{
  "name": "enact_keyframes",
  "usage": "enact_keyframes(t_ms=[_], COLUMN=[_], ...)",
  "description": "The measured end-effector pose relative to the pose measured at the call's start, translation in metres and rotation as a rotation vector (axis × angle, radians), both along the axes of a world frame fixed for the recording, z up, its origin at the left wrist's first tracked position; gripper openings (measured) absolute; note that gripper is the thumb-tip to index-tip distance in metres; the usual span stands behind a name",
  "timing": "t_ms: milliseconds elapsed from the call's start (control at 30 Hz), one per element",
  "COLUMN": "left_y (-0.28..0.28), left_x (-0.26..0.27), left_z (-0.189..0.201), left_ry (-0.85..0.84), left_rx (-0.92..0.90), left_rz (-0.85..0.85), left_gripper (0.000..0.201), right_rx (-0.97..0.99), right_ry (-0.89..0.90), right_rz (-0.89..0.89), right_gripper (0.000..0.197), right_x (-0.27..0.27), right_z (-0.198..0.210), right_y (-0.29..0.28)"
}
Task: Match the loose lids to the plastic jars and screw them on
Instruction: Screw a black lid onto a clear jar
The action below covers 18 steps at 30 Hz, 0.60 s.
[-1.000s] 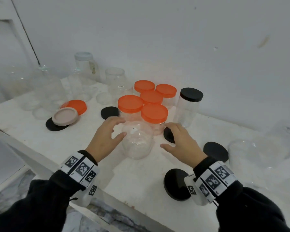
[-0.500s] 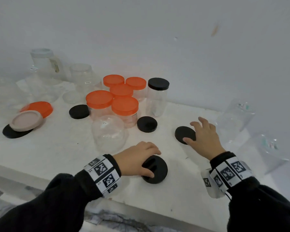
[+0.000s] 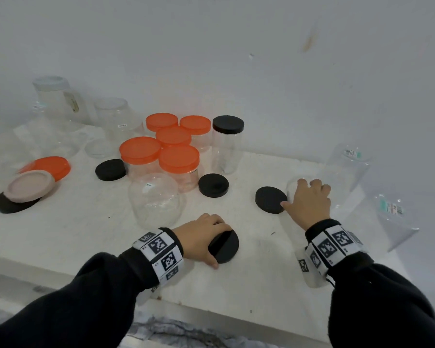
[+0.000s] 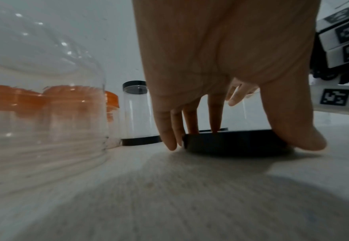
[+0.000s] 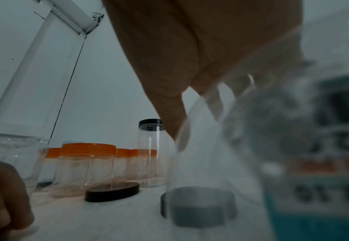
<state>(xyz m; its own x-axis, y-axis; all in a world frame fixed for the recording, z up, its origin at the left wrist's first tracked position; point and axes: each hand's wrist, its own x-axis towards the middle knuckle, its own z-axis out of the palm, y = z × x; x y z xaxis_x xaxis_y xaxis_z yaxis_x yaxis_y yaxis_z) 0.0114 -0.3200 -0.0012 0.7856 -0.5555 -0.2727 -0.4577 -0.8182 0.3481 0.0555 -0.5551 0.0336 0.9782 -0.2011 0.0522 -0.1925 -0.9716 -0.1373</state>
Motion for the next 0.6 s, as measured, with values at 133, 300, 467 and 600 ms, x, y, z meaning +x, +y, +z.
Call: enact_keyframes(t_ms=[133, 300, 467, 600], left_y=[0.0061, 0.0058, 0.0067, 0.0068], left_x=[0.0032, 0.0034, 0.0037, 0.0042], left_z=[0.0004, 0.0013, 0.0005, 0.0013], left_ry=[-0.025, -0.021, -0.012, -0.023], left_rx=[-0.051, -0.079, -0.095, -0.133], left_rz=[0.089, 0.117, 0.128, 0.141], left_gripper=[0.082, 0.081, 0.081, 0.082], right_rx=[0.025, 0.041, 0.099, 0.174], right_ry=[-0.017, 0.058, 0.103, 0.049], right_rz=[-0.023, -0.083, -0.105, -0.078], right_gripper=[0.066, 0.071, 0.072, 0.076], right_x=[0.0032, 0.0061, 0.0083, 0.0015], right_z=[-0.001, -0.0038, -0.003, -0.0011], right_y=[0.0009, -0.0007, 0.0011, 0.0026])
